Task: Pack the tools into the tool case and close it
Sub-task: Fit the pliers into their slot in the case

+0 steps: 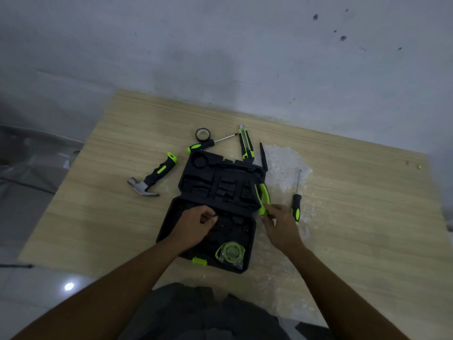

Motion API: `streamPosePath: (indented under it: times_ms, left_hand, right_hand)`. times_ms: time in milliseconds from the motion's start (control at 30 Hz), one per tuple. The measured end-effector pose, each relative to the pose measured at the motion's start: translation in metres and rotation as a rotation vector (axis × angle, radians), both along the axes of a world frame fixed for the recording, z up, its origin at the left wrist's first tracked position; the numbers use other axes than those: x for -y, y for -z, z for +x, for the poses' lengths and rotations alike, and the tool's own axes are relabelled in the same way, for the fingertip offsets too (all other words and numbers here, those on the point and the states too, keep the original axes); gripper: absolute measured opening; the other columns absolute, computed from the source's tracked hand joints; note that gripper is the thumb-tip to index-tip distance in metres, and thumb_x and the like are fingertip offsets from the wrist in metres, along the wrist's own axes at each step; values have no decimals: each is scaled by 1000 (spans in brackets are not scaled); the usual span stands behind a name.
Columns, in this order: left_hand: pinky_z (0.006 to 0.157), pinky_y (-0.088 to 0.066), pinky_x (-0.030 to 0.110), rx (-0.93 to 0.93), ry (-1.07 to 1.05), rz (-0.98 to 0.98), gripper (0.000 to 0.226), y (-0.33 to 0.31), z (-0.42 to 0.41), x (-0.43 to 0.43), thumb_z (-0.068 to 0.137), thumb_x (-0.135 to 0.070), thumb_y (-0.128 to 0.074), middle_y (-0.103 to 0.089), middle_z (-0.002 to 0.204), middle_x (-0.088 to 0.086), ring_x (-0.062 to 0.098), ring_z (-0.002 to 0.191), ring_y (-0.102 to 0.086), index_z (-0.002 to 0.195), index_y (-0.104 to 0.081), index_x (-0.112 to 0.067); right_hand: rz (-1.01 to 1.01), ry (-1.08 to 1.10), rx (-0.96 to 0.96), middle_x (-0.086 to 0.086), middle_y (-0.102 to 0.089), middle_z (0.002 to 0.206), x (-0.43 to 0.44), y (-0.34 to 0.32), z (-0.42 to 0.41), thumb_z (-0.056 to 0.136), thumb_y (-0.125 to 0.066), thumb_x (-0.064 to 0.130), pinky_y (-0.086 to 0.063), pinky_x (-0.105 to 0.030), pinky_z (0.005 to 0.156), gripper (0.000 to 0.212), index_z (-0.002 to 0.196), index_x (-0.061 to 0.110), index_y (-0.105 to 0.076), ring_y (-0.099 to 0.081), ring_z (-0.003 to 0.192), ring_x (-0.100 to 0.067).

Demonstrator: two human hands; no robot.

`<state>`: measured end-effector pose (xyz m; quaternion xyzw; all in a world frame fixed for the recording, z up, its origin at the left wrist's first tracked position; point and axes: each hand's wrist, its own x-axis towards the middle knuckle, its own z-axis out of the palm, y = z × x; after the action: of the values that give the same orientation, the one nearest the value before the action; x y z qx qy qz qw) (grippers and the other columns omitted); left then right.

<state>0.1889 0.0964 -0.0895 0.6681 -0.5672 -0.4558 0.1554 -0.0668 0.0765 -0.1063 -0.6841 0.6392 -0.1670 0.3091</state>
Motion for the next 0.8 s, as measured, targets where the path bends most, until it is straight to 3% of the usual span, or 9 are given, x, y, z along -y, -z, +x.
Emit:
streamPosePath:
  times_ms: [167,267,367,467,567,667,800]
  left_hand:
    - [71,-43,23,39,-75,-18,24,-2,8,10,98,-24,-48,-65,110,6,13,86,-56,118,-56,-12]
    - [68,-42,15,15,-80,-17,32,-2,14,13,98,-28,-48,-63,114,4,10,89,-54,125,-53,-12]
    - [72,-42,11,13,13,-33,43,0,21,11,94,-36,-54,-59,119,0,7,92,-54,131,-50,-14]
    - [86,-44,24,52,152,-45,54,6,27,9,89,-40,-61,-52,125,-2,9,101,-53,136,-46,-16]
    - [92,-44,25,49,249,-48,57,13,31,9,86,-33,-67,-47,131,0,16,109,-54,136,-45,-15]
    - [99,-42,28,127,355,-83,55,20,33,8,87,-24,-66,-40,137,3,21,115,-52,137,-44,-13]
    - [97,-46,34,226,448,-156,55,26,33,7,89,-27,-63,-38,135,4,23,116,-50,139,-43,-16]
  right_hand:
    - [94,-244,-55,-17,-48,128,-20,-10,29,94,-56,21,-41,-39,95,63,149,15,-24,-45,114,-32]
    - [126,-406,-231,-16,-37,145,-26,-8,46,98,-48,24,-28,-38,110,63,150,9,-15,-34,131,-32]
    - [64,-547,-339,-19,-39,146,-24,4,53,96,-51,18,-31,-42,110,60,148,4,-22,-36,131,-35]
    - [-26,-609,-380,-20,-55,132,-21,14,58,88,-62,13,-47,-43,89,55,138,3,-41,-51,111,-36]
    - [-65,-591,-393,-15,-62,125,-15,16,66,80,-68,11,-51,-41,76,52,129,6,-52,-55,99,-34]
    - [-51,-558,-342,-13,-60,128,-10,15,74,83,-64,10,-48,-43,82,45,127,7,-55,-53,103,-35]
    - [33,-464,-196,-13,-54,136,-8,12,69,91,-57,14,-40,-38,98,33,123,6,-58,-49,117,-31]
